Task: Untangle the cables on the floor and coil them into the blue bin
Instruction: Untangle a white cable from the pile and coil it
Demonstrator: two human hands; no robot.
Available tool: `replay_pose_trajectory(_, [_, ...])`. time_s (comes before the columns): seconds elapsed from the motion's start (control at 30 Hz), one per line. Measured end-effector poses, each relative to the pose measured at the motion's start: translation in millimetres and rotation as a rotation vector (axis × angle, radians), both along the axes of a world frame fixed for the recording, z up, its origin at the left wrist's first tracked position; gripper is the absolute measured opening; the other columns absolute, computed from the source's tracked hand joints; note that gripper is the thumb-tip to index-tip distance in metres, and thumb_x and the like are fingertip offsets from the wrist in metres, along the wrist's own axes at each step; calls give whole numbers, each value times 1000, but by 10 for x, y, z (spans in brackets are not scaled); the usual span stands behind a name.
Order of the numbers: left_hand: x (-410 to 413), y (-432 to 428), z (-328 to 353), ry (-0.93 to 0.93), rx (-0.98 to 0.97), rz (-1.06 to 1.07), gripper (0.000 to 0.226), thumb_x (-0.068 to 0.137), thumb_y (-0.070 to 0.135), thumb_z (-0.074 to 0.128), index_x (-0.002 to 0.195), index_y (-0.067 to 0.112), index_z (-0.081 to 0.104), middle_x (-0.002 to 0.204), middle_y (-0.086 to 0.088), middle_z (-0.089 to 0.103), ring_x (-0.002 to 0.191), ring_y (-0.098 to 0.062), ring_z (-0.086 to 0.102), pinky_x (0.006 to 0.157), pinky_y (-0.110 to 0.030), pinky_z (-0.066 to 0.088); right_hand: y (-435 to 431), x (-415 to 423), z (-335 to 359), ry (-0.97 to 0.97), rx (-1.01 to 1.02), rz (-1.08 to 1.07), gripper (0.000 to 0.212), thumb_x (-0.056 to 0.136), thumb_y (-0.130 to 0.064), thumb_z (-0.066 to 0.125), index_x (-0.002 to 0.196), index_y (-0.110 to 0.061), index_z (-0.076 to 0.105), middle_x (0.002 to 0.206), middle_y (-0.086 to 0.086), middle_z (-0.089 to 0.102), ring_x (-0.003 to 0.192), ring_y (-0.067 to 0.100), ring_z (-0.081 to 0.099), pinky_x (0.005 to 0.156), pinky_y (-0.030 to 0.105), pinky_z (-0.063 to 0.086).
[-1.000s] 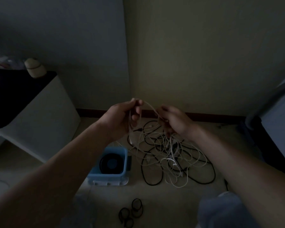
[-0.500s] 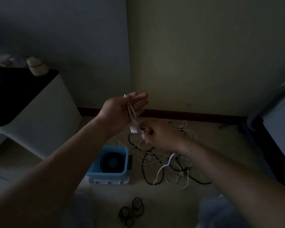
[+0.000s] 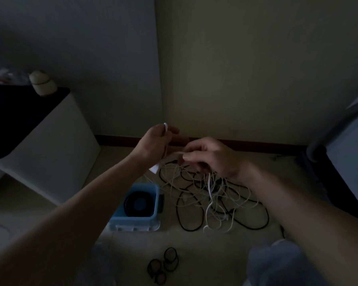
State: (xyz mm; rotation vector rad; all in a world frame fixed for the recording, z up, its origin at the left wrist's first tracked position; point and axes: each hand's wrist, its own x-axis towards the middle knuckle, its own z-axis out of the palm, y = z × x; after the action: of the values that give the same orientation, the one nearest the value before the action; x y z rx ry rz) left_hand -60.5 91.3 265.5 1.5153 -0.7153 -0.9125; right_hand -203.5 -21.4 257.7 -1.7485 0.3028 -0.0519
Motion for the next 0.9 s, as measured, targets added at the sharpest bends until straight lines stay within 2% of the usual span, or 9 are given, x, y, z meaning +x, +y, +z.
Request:
replay_pose_trajectory(0.1, [-71, -8, 15, -50, 89, -143, 25, 103, -1, 39, 115, -12, 58, 84, -15, 67, 60, -10, 68, 53, -21, 55, -61, 11, -37, -87, 0, -128, 13, 95, -17, 64, 88, -14, 75, 63, -3, 61, 61, 7, 56, 62, 23, 44])
replay_pose_trajectory(0.2, [-98, 37, 9, -80, 219, -239, 30, 104, 10, 38, 105, 1, 66, 73, -11, 67, 54, -18, 58, 48, -23, 47, -177, 26, -80, -142, -197, -335, 14, 84, -30, 77, 77, -19, 72, 73, 0, 69, 70, 7, 61, 71, 27, 49])
replay_pose_trajectory(0.3, [-41, 28, -48, 3, 237, -246, 44, 105, 26, 34, 104, 2, 71, 59, -6, 54, 50, -17, 42, 53, -30, 33, -234, 13, -23, -201, -324, -457, 35, 73, -39, 82, 63, -19, 56, 53, -15, 51, 54, -1, 47, 56, 15, 40])
replay_pose_trajectory(0.4, [-36, 14, -66, 146, 218, -385, 66, 106, 46, 22, 109, 0, 70, 57, -5, 36, 42, -13, 28, 51, -32, 26, -251, 1, 7, -251, -376, -538, 49, 72, -45, 82, 57, -19, 43, 46, -15, 38, 47, 1, 36, 48, 16, 32])
replay_pose_trajectory(0.5, [-90, 6, -25, 297, 148, -473, 55, 106, 38, 26, 102, 5, 70, 55, 2, 31, 42, -10, 24, 46, -25, 28, -291, 24, -43, -261, -423, -610, 49, 83, -43, 76, 59, -15, 44, 50, -10, 38, 47, 3, 36, 48, 17, 31])
replay_pose_trajectory(0.63, [-78, -17, 18, 449, 34, -337, 40, 105, 31, 31, 90, 10, 62, 48, 8, 28, 35, -5, 23, 43, -21, 32, -395, 63, -196, -50, -530, -511, 40, 100, -37, 54, 64, -19, 58, 55, -6, 54, 50, 2, 47, 56, 28, 36])
replay_pose_trajectory(0.7, [-52, -6, 14, 525, 7, -295, 39, 105, 31, 30, 88, 12, 59, 47, 8, 29, 34, -4, 23, 44, -21, 32, -400, 78, -262, 67, -462, -383, 36, 102, -30, 50, 68, -21, 59, 52, -9, 54, 44, -1, 46, 55, 26, 35])
replay_pose_trajectory(0.77, [-19, 5, 3, 619, -32, -254, 39, 105, 32, 29, 86, 12, 57, 47, 8, 30, 34, -4, 24, 45, -21, 31, -343, 84, -248, 89, -327, -308, 32, 102, -25, 50, 71, -19, 57, 54, -6, 50, 40, 2, 42, 50, 23, 36])
replay_pose_trajectory(0.9, [97, 0, 18, 744, -106, -196, 45, 101, 31, 28, 73, 13, 58, 47, 8, 26, 34, -5, 22, 45, -21, 27, -196, 61, -71, -154, 175, -396, 26, 100, -17, 54, 74, -22, 58, 57, -6, 39, 46, 7, 38, 46, 25, 46])
